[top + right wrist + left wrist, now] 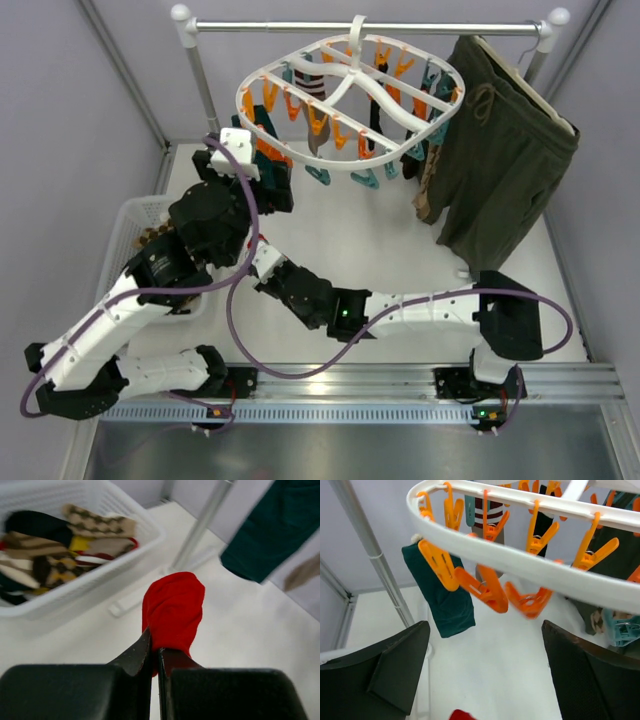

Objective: Remove the socks clipped to the hanger

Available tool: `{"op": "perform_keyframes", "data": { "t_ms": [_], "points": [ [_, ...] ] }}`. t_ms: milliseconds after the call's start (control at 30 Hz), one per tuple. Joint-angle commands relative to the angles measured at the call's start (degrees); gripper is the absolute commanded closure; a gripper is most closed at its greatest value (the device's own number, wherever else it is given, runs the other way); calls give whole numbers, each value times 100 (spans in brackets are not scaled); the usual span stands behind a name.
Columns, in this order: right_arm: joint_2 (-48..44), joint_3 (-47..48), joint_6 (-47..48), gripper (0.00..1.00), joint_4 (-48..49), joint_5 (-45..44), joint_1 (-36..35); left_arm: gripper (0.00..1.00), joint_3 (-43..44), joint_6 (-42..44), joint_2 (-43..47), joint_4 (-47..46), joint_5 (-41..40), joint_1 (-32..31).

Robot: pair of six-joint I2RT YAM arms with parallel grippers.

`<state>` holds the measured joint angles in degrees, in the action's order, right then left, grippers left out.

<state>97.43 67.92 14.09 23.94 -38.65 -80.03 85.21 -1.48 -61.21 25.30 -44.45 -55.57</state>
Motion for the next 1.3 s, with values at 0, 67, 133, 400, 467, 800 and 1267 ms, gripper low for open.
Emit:
{"op": "perform_keyframes", "data": {
  "t_ms": [0,67,133,400,467,800,1267],
  "points": [
    [-496,125,-721,100,50,1925,346,2,-197,-291,548,-227,-221,-15],
    [-470,334,-846,100,-47,2570,592,2,-425,-397,969,-227,-722,-6],
    [-296,519,-995,100,-92,3377,742,2,-575,-511,1442,-227,-1047,-15],
    [1530,2979,-1057,100,-944,4216,998,2,-1068,-583,2552,-139,-2481,-6],
    [1945,3849,-1075,100,-1242,4261,1007,2,-1059,-521,2632,-139,-2542,-15],
    [4405,6838,-1013,97,-2051,4428,1033,2,-1059,-520,2825,-34,-2376,-15],
    [3549,5560,-802,5,-2052,4727,1033,2,-971,-784,2948,687,-1464,-6]
  ]
}}
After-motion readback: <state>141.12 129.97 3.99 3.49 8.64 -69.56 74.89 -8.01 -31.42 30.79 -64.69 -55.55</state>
